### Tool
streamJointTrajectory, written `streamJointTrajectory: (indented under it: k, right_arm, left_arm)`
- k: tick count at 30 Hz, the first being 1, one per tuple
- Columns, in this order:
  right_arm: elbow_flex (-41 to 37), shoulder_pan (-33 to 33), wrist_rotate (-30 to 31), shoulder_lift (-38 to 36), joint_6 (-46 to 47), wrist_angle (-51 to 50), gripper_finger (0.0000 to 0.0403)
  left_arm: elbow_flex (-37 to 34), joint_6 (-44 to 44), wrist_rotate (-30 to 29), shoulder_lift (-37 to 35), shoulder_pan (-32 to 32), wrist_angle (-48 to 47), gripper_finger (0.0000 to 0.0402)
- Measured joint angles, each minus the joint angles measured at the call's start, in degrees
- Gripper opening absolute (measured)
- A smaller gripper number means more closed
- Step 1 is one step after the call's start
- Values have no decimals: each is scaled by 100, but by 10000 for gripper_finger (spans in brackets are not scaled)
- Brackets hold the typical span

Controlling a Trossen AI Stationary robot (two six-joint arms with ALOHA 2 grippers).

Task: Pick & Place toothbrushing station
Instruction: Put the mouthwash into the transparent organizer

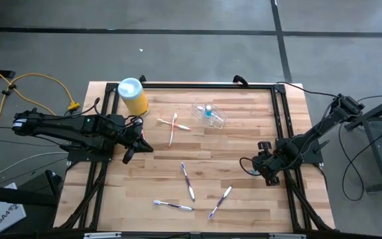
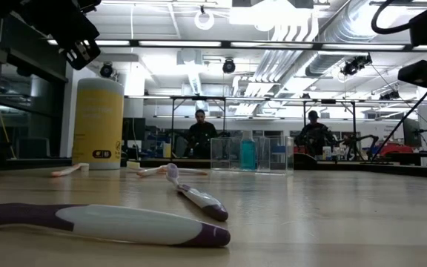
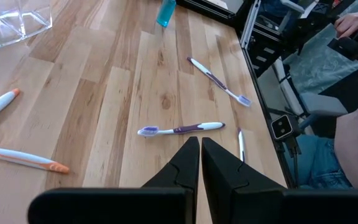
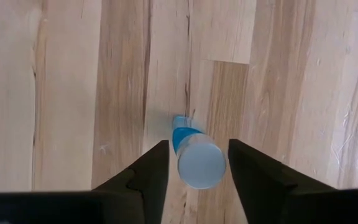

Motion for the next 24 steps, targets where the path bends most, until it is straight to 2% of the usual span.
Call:
streamJointTrajectory:
  k: [6,24]
  right_arm:
    - [7,-1,-40,0,0,0,88]
    - [7,-3,-86,0,13,0,88]
  left_arm:
    - [0,0,1,0,1,1,14]
    - [0,0,1,0,1,-1,14]
